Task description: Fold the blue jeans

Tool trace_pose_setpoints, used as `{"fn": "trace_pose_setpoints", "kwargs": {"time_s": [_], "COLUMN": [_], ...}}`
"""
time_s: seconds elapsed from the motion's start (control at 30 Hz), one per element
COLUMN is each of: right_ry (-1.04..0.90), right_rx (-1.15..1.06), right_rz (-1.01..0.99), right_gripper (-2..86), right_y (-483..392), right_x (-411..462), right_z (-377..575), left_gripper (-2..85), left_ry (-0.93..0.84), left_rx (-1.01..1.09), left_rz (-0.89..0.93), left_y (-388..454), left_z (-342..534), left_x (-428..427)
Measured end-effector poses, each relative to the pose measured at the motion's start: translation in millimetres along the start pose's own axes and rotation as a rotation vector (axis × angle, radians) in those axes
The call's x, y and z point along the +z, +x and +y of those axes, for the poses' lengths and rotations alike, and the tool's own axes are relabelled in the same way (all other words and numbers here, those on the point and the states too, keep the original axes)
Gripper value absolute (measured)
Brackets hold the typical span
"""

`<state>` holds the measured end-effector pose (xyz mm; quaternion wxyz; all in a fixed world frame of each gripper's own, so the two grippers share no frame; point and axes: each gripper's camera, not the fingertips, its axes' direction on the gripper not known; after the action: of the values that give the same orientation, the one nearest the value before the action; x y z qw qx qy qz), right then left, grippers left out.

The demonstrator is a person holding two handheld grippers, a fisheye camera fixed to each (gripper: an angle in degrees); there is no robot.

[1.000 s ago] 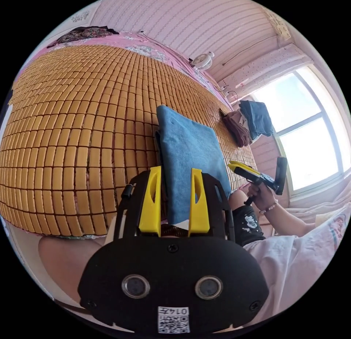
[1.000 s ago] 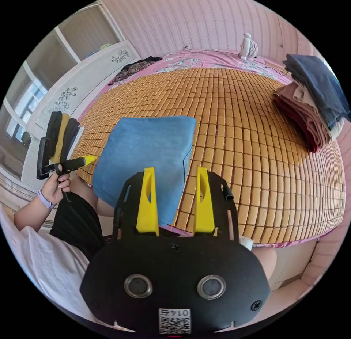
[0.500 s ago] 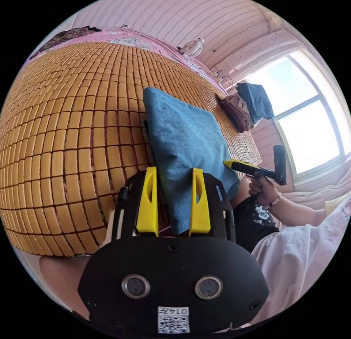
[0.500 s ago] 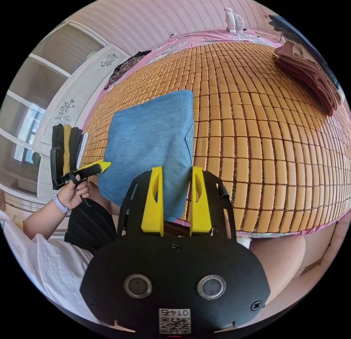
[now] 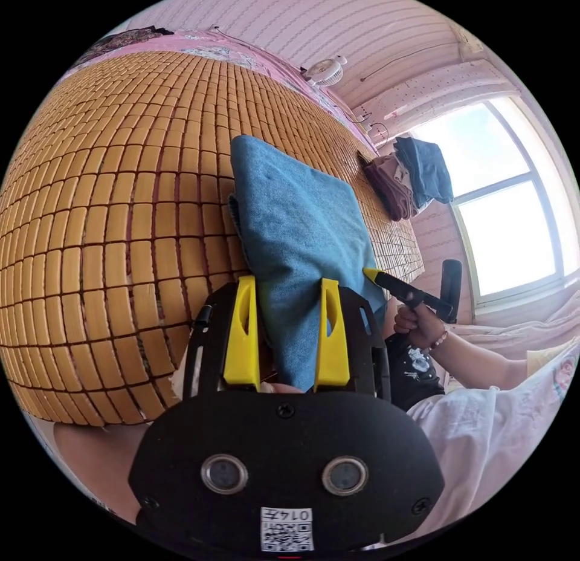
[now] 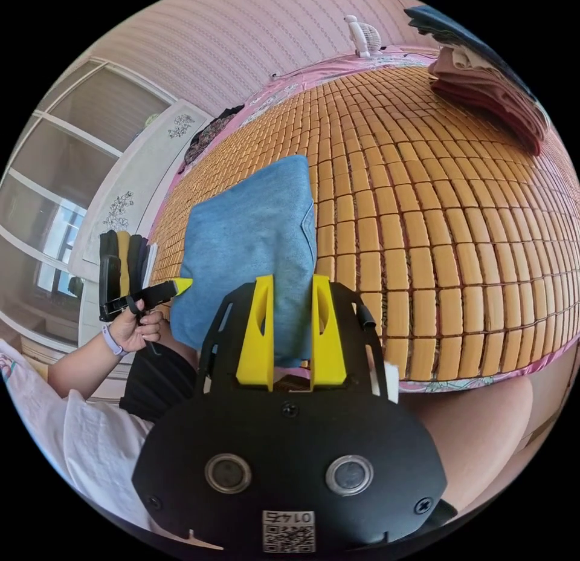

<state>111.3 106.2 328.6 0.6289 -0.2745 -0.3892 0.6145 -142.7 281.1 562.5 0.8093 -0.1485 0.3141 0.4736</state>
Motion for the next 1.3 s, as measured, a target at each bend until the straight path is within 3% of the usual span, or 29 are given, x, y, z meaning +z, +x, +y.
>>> {"fn": "trace_pose_setpoints", "kwargs": {"time_s": [0.23,0.53,0.63,0.83,1.03,1.3], "right_ry": [-0.023,-0.021,0.025,-0.043,-0.098,-0.070], "right_rx": [0.016,-0.040,-0.137,-0.463,-0.770,-1.115], "right_rz": [-0.059,-0.134,-0.247,-0.252,-0.252,-0.422], "right_gripper": [5.6,3.4,3.3,2.7,2.5,2.5], "right_y": [6.9,-16.2,-48.0,-146.9,-254.7,-391.0], "right_x": [-0.8,-27.2,-53.6,-67.9,-54.2,-57.2], "right_z": [-2.0,8.3,3.9,-5.7,2.9,16.9], "left_gripper": [11.5,7.0,6.5,6.2,6.1,6.2], "left_ry": [-0.070,-0.037,0.008,0.086,0.321,0.808], "left_rx": [0.028,0.051,0.043,-0.056,-0.175,-0.272], "left_rz": [-0.057,-0.041,-0.043,0.063,0.113,0.025], "left_y": [9.1,14.0,18.5,13.0,-10.8,-42.4], "left_z": [-5.8,22.7,40.3,73.8,110.7,207.8], "left_x": [-10.0,-36.9,-44.3,-60.8,-123.7,-273.4]}}
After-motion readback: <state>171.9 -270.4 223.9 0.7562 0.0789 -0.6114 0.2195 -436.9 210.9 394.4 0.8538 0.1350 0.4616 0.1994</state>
